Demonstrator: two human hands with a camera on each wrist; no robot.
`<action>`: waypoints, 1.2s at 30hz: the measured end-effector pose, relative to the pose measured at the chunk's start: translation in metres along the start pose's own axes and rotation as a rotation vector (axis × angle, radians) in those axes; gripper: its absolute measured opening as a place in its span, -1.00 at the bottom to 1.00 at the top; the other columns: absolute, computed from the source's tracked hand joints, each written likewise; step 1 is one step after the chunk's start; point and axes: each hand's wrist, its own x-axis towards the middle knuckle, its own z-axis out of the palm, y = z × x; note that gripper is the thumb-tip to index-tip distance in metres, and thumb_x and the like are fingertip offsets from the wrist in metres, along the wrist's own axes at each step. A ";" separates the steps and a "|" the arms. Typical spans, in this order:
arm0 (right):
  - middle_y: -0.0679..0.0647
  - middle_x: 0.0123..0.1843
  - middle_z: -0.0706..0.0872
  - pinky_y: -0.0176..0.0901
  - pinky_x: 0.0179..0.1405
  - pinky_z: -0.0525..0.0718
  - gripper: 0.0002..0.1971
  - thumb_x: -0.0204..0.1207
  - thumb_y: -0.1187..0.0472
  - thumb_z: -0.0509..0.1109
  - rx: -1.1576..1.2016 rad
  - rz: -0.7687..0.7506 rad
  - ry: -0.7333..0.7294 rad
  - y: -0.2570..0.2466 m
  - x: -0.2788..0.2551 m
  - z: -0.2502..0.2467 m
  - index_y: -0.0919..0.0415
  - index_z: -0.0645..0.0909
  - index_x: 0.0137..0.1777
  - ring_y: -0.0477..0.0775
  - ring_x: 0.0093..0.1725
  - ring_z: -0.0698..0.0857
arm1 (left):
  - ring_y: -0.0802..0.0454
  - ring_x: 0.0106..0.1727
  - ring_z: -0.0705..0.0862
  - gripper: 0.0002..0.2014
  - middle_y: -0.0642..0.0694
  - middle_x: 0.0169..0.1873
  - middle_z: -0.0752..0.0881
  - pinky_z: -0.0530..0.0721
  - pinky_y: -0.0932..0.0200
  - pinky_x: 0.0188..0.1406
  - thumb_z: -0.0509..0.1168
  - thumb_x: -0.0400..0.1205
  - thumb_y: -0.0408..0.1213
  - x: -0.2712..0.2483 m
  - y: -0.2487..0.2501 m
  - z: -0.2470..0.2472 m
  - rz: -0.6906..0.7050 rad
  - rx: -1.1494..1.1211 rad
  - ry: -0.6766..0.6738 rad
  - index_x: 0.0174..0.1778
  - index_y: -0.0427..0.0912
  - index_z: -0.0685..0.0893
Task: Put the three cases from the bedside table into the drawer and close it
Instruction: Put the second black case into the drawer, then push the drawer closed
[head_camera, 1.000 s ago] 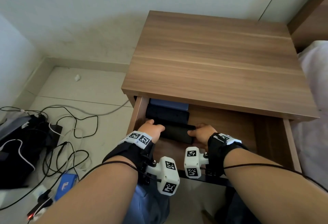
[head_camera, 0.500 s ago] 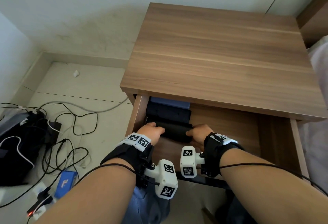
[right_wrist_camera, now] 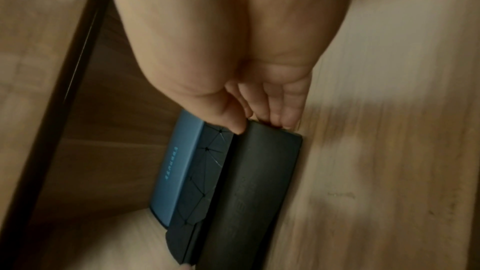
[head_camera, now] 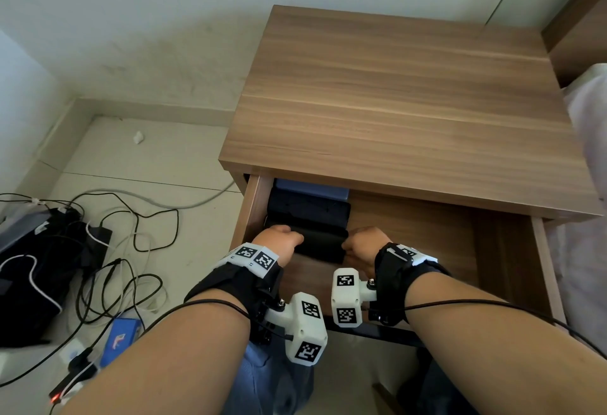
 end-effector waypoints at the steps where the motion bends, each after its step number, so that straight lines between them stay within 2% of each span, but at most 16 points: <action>1: 0.20 0.36 0.64 -0.24 0.12 0.49 -0.65 0.67 0.31 0.11 0.006 -0.011 0.007 0.001 0.000 -0.001 0.22 0.58 0.37 0.20 0.34 0.60 | -0.37 0.47 0.50 -0.45 -0.38 0.49 0.50 0.48 -0.12 0.43 0.19 0.62 -0.16 0.000 0.000 0.000 0.004 0.000 0.001 0.56 -0.17 0.36; 5: 0.23 0.37 0.64 -0.15 0.32 0.56 -0.65 0.60 0.29 0.22 0.159 0.004 -0.060 0.003 0.002 -0.006 0.24 0.60 0.35 0.23 0.36 0.60 | -0.37 0.46 0.52 -0.46 -0.38 0.47 0.51 0.49 -0.14 0.42 0.19 0.62 -0.16 -0.004 0.002 -0.003 0.012 0.010 0.007 0.55 -0.17 0.38; 7: 0.29 0.31 0.67 0.04 0.36 0.60 -0.58 0.51 0.34 0.32 0.341 0.041 -0.030 0.006 0.006 -0.004 0.32 0.56 0.38 0.29 0.31 0.64 | -0.32 0.45 0.54 -0.46 -0.34 0.47 0.53 0.49 -0.11 0.44 0.19 0.61 -0.16 -0.007 0.004 -0.004 0.023 0.013 0.017 0.55 -0.16 0.38; 11: 0.07 -0.17 0.63 0.21 0.35 0.61 -0.50 0.43 0.38 0.40 0.330 0.051 -0.036 0.011 0.006 -0.006 0.34 0.52 0.41 0.19 0.07 0.63 | -0.27 0.47 0.53 -0.48 -0.27 0.50 0.50 0.48 -0.01 0.42 0.17 0.64 -0.17 -0.016 0.007 -0.005 0.056 0.051 0.034 0.55 -0.21 0.38; 14: 0.23 0.13 0.72 0.18 0.35 0.62 -0.45 0.37 0.28 0.48 0.317 0.013 -0.027 0.013 -0.005 -0.008 0.29 0.53 0.39 0.26 0.24 0.69 | -0.22 0.41 0.56 -0.53 -0.28 0.41 0.56 0.50 0.05 0.38 0.15 0.65 -0.17 -0.027 0.010 -0.005 0.095 0.100 0.046 0.49 -0.21 0.46; 16: 0.25 0.22 0.72 0.11 0.32 0.64 -0.49 0.35 0.26 0.50 0.305 -0.006 -0.027 0.017 -0.013 -0.009 0.23 0.56 0.33 0.24 0.24 0.69 | -0.20 0.22 0.61 -0.72 -0.26 0.16 0.64 0.54 0.07 0.18 0.13 0.64 -0.17 -0.036 0.013 -0.006 0.116 0.101 0.045 0.19 -0.15 0.62; 18: 0.23 0.14 0.72 0.01 0.17 0.67 -0.53 0.35 0.27 0.51 0.299 -0.025 -0.030 0.019 -0.022 -0.011 0.20 0.58 0.28 0.20 0.14 0.70 | -0.13 0.07 0.55 -0.83 -0.16 -0.14 0.56 0.48 0.08 0.00 0.09 0.67 -0.21 -0.044 0.017 -0.004 0.132 0.130 0.031 -0.13 -0.16 0.53; 19: 0.22 0.08 0.71 -0.04 0.05 0.65 -0.56 0.36 0.28 0.50 0.293 -0.032 -0.030 0.020 -0.027 -0.012 0.20 0.58 0.26 0.17 0.07 0.69 | -0.12 0.09 0.54 -0.81 -0.15 -0.14 0.56 0.50 0.07 0.04 0.07 0.68 -0.22 -0.050 0.019 -0.003 0.132 0.140 0.038 -0.14 -0.19 0.53; 21: 0.20 -0.01 0.66 -0.10 -0.11 0.57 -0.64 0.38 0.31 0.48 0.269 -0.049 -0.026 0.021 -0.039 -0.016 0.20 0.59 0.19 0.13 -0.03 0.63 | -0.16 0.30 0.57 -0.71 -0.21 0.18 0.62 0.52 0.04 0.31 0.08 0.68 -0.20 -0.061 0.020 -0.003 0.145 0.141 0.046 0.16 -0.21 0.62; 23: 0.17 -0.02 0.66 -0.13 -0.15 0.55 -0.68 0.39 0.31 0.49 0.205 -0.070 -0.034 0.021 -0.051 -0.019 0.17 0.60 0.14 0.11 -0.04 0.62 | -0.19 0.44 0.52 -0.55 -0.23 0.43 0.55 0.48 0.00 0.43 0.11 0.66 -0.13 -0.069 0.019 -0.003 0.154 0.150 0.076 0.45 -0.21 0.50; 25: 0.10 -0.07 0.66 -0.15 -0.15 0.55 -0.68 0.39 0.29 0.51 0.099 -0.096 -0.046 0.024 -0.064 -0.022 0.20 0.64 0.15 0.08 -0.04 0.61 | -0.22 0.43 0.54 -0.52 -0.25 0.43 0.56 0.51 0.01 0.36 0.15 0.63 -0.09 -0.075 0.016 -0.001 0.169 0.146 0.085 0.45 -0.18 0.51; 27: 0.02 -0.23 0.63 -0.20 -0.25 0.53 -0.81 0.38 0.27 0.52 0.025 -0.112 -0.057 0.028 -0.075 -0.021 0.17 0.66 -0.02 0.05 -0.13 0.59 | -0.25 0.32 0.60 -0.65 -0.28 0.29 0.64 0.56 0.03 0.23 0.16 0.62 -0.11 -0.083 0.011 0.001 0.186 0.119 0.090 0.25 -0.17 0.63; 28: 0.00 -0.28 0.60 -0.22 -0.30 0.51 -0.88 0.37 0.27 0.52 0.004 -0.112 -0.063 0.029 -0.078 -0.020 0.12 0.63 -0.17 0.03 -0.20 0.58 | -0.23 0.21 0.62 -0.77 -0.28 0.17 0.65 0.57 0.01 0.23 0.16 0.63 -0.13 -0.085 0.011 0.002 0.196 0.111 0.096 0.03 -0.12 0.66; 30: 0.02 -0.31 0.61 -0.20 -0.32 0.52 -0.80 0.38 0.26 0.52 -0.021 -0.115 -0.076 0.033 -0.089 -0.016 0.06 0.53 -0.32 0.03 -0.26 0.56 | -0.14 -0.01 0.55 -0.77 -0.23 -0.04 0.57 0.58 -0.03 0.15 0.16 0.62 -0.15 -0.091 0.005 0.005 0.215 0.097 0.108 -0.39 0.03 0.45; 32: 0.02 -0.30 0.63 -0.16 -0.23 0.60 -0.79 0.37 0.22 0.54 -0.044 -0.129 -0.075 0.037 -0.097 -0.013 0.06 0.53 -0.31 0.02 -0.24 0.58 | -0.10 -0.07 0.50 -0.70 -0.19 -0.10 0.53 0.52 0.02 0.03 0.17 0.60 -0.15 -0.095 0.000 0.008 0.222 0.092 0.116 -0.47 0.07 0.33; 36: 0.02 -0.09 0.69 -0.11 0.06 0.65 -0.74 0.28 0.11 0.61 -0.069 -0.196 -0.054 0.041 -0.111 -0.012 0.05 0.61 -0.10 0.00 -0.08 0.65 | -0.10 -0.13 0.45 -0.82 -0.18 -0.16 0.48 0.50 0.02 -0.04 0.16 0.57 -0.16 -0.103 -0.005 0.010 0.212 0.133 0.103 -0.33 -0.09 0.43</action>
